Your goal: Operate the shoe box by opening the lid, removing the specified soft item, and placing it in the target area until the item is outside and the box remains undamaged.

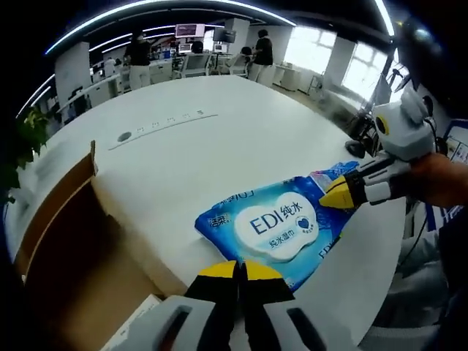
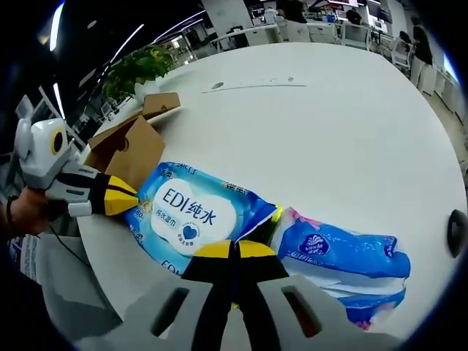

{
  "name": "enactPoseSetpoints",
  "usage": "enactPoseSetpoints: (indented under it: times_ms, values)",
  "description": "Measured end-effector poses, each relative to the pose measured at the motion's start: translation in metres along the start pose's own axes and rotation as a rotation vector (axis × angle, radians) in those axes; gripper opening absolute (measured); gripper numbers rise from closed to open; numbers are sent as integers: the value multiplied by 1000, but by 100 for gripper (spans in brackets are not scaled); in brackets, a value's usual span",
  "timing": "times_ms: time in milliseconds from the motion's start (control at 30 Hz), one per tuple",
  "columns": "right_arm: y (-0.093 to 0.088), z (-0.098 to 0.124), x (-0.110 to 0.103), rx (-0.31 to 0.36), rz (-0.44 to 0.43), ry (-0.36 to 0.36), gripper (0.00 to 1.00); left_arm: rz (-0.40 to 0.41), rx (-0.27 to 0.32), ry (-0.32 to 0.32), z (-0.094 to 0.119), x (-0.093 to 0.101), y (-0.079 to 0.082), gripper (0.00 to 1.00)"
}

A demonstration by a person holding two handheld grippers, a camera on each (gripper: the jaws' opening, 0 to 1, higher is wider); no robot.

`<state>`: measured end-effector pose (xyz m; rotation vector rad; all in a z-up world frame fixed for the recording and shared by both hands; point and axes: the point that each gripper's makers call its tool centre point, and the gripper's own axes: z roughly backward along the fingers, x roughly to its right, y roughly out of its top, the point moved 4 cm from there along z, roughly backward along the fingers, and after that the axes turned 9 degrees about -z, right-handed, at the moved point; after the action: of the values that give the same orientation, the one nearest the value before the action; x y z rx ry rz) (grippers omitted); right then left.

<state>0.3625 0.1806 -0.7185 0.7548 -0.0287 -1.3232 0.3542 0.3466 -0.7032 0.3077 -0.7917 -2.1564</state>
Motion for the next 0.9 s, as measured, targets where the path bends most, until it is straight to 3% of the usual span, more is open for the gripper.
enactPoseSetpoints:
  times_ms: [400, 900]
  values:
    - [1, 2, 1, -1, 15, -19, 1, -3, -5, -7, 4, -1, -1, 2]
    - [18, 25, -1, 45, 56, -46, 0, -41, 21, -7, 18, 1, 8, 9]
